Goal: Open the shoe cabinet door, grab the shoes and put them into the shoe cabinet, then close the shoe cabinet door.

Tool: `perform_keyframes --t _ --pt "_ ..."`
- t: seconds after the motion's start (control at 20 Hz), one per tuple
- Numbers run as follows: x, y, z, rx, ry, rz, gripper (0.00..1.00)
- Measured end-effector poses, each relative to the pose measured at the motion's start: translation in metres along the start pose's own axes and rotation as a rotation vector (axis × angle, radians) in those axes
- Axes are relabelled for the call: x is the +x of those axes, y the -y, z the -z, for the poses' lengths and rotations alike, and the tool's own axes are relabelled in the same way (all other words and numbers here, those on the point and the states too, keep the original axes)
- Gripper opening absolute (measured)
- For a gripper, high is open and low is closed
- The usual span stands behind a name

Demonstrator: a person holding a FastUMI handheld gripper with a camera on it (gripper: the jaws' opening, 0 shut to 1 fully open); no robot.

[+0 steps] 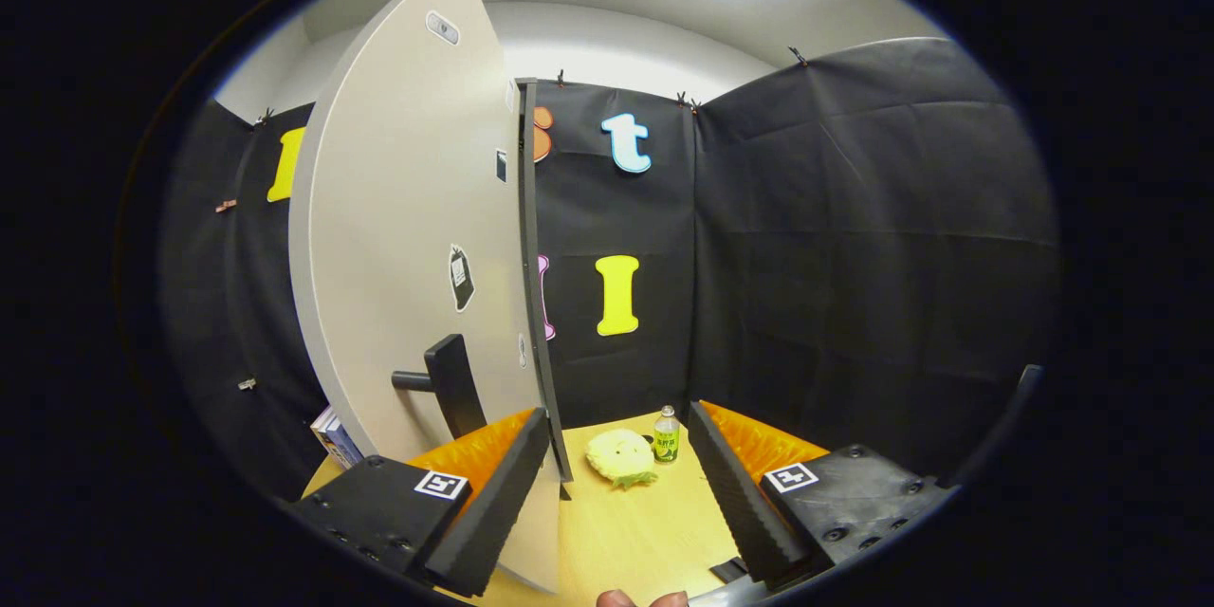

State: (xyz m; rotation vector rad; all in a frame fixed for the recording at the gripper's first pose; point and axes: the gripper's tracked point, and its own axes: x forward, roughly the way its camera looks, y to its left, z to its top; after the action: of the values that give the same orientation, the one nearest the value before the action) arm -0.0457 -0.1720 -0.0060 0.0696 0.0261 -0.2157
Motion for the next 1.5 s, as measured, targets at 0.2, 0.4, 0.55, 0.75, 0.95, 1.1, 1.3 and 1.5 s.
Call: perform_keyframes --t 0.2,0.4,0.55,0.75,0.95,1.1,1.3,1.5 --pt "-0.001 -0.041 0.005 -0.002 -0.016 -0.057 0.98" --pt "0.0 -0.084 0.006 -0.037 -0.003 -0.098 0.98" --pt "0.006 -0.123 0.01 -0.047 -0.005 -0.14 0.98" --pt "0.007 -0.182 0.012 -0.017 -0.022 -0.259 0.98" --pt "0.01 -0.207 0.008 -0.052 -0.003 -0.304 0.97" --pt "0.013 -0.215 0.003 -0.065 0.012 -0.313 0.97" --pt "0.016 -0.217 0.004 -0.07 0.013 -0.318 0.97" --pt "0.016 -0.217 0.003 -0.069 0.013 -0.325 0.97"
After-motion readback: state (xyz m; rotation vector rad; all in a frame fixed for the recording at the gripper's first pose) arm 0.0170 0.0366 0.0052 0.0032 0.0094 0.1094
